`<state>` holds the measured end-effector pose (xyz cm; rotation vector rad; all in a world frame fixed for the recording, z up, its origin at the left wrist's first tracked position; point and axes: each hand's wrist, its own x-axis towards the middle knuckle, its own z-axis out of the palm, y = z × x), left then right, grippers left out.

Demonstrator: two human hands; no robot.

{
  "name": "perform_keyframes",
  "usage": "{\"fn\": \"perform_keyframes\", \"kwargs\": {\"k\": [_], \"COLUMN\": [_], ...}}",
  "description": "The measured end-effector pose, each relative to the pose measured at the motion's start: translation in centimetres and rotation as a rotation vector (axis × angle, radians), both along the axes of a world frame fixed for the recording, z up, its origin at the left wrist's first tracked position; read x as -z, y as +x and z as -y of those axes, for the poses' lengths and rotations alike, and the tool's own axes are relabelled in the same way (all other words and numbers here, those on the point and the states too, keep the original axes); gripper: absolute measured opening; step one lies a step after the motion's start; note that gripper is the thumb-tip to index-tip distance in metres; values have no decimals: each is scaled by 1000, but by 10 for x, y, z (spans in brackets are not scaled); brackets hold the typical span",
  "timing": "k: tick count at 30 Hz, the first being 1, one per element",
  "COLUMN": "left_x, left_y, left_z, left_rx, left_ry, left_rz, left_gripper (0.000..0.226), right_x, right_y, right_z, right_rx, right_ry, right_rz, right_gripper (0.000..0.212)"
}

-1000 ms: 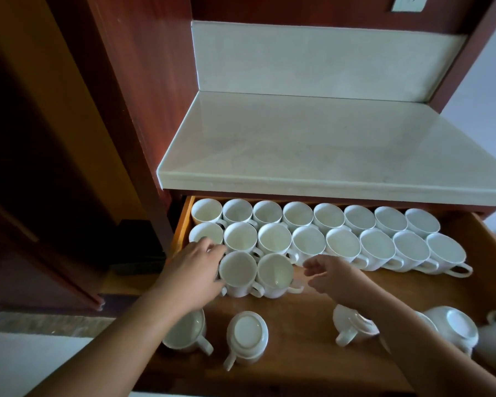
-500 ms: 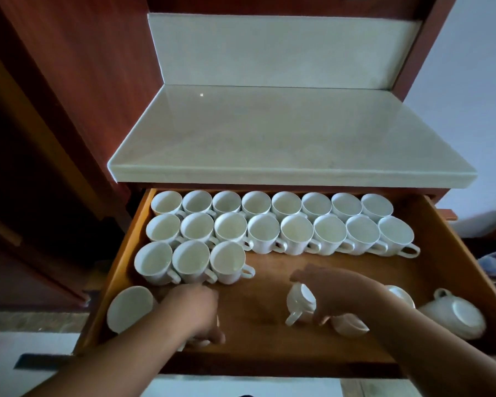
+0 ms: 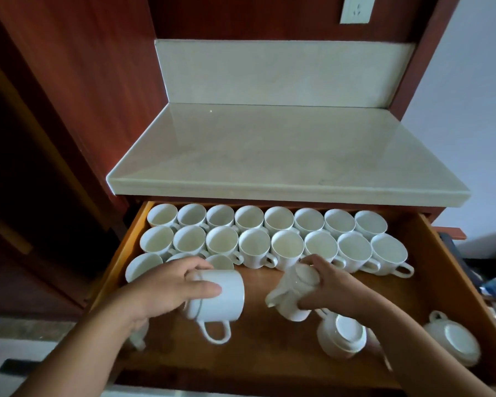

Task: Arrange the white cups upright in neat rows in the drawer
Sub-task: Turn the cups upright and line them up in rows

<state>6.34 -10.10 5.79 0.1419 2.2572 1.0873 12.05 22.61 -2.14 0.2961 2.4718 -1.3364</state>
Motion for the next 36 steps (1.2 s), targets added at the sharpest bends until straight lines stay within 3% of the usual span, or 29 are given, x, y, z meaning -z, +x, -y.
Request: {"fn": "perform_keyframes", "kwargs": {"k": [3, 6, 11, 14, 21, 26, 30, 36], "left_x": [11, 31, 40, 40, 41, 38, 32, 21], "left_y": [-1, -3, 1, -1, -9, -18, -25, -29], "left_z": [-13, -26, -46, -53, -65, -56, -53, -68], "left_rx": [-270, -435, -481, -545, -561, -409, -128, 171], "left_ry": [471, 878, 1138, 1216, 1031, 830, 579, 229], "left_rz": [248, 487, 567, 564, 417, 263, 102, -42], "left_gripper": [79, 86, 101, 72, 49, 83, 80, 71], "right_x": [-4, -5, 4, 1, -8, -4, 0, -3], "right_y": [5, 3, -1, -3, -3, -4, -3, 1], "right_z": [-9, -13, -18, -16, -12, -16, -24, -26], "right_rx": [176, 258, 465, 584, 610, 538, 433, 447], "right_ry": [-527, -808, -1003, -1087, -1224, -1184, -1051, -603], "right_rz": [-95, -80, -20, 19, 26, 67, 79, -24], "right_gripper": [70, 74, 70, 62, 58, 58, 75, 72]}}
